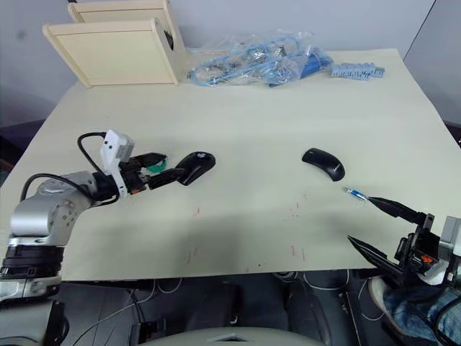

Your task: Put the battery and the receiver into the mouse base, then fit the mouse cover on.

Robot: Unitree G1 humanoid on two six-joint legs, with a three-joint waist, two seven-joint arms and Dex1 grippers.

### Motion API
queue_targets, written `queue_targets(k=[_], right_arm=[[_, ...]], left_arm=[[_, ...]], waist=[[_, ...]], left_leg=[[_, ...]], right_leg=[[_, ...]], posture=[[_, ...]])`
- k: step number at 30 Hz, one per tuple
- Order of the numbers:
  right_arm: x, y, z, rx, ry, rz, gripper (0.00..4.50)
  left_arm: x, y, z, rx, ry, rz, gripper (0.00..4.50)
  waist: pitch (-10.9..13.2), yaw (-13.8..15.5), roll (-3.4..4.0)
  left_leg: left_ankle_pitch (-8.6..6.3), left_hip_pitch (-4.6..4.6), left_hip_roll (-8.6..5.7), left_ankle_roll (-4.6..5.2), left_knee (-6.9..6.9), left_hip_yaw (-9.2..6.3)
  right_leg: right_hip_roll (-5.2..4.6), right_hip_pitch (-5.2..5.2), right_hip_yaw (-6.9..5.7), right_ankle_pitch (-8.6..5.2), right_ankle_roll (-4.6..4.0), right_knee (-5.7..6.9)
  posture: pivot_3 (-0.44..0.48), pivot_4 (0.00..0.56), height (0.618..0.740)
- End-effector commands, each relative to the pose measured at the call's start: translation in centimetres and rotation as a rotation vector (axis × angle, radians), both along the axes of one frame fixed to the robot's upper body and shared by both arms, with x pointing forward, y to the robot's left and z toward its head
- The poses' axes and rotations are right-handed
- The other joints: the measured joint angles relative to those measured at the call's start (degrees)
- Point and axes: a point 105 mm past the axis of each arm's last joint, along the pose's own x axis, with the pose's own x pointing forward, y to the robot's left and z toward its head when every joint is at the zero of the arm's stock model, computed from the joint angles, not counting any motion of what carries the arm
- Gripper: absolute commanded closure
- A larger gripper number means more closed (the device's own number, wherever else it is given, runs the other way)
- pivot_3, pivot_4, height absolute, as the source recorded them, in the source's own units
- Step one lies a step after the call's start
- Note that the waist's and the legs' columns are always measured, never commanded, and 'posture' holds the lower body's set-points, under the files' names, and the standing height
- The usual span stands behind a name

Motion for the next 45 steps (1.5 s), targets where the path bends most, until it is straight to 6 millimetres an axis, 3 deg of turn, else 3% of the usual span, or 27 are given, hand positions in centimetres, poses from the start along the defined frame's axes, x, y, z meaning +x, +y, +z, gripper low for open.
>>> queue_targets(k=[1,19,35,45], right_arm=[[0.0,-0.4,0.1,-0.03,-0.027,-0.001,0.0],[-0.3,-0.1,-0.2,-0.014,-0.043,-0.034,0.0],[-0.1,0.0,-0.4,-0.012,-0.041,-0.038,0.0],[0.4,0.1,-0.5,-0.013,-0.041,-0.028,0.0]], left_arm=[[1.0,-0.3,0.1,0.042,-0.017,0.005,0.05],[3.1,-2.4,-0.8,0.146,0.0,-0.014,0.05],[3.4,-2.4,-1.8,0.179,0.014,-0.003,0.05],[3.3,-2.3,-1.2,0.186,0.013,0.008,0.05]], waist=[[0.0,0.0,0.01],[0.0,0.0,0.0],[0.0,0.0,0.01],[0.0,0.0,0.0]], left_leg=[[0.0,0.01,0.0,0.0,0.0,0.0],[0.0,0.0,-0.03,0.0,0.01,-0.06],[0.01,0.01,-0.03,0.0,0.01,-0.06],[0.01,0.01,-0.03,0.0,0.02,-0.06]], right_leg=[[0.0,0.0,0.0,0.0,0.0,0.01],[0.0,0.0,-0.01,0.0,0.0,0.07],[-0.01,0.0,-0.01,0.0,0.0,0.08],[-0.01,0.0,0.0,0.0,0.0,0.08]], posture=[[0.0,0.15,0.74],[0.0,0.15,0.74],[0.0,0.15,0.74],[0.0,0.15,0.74]])
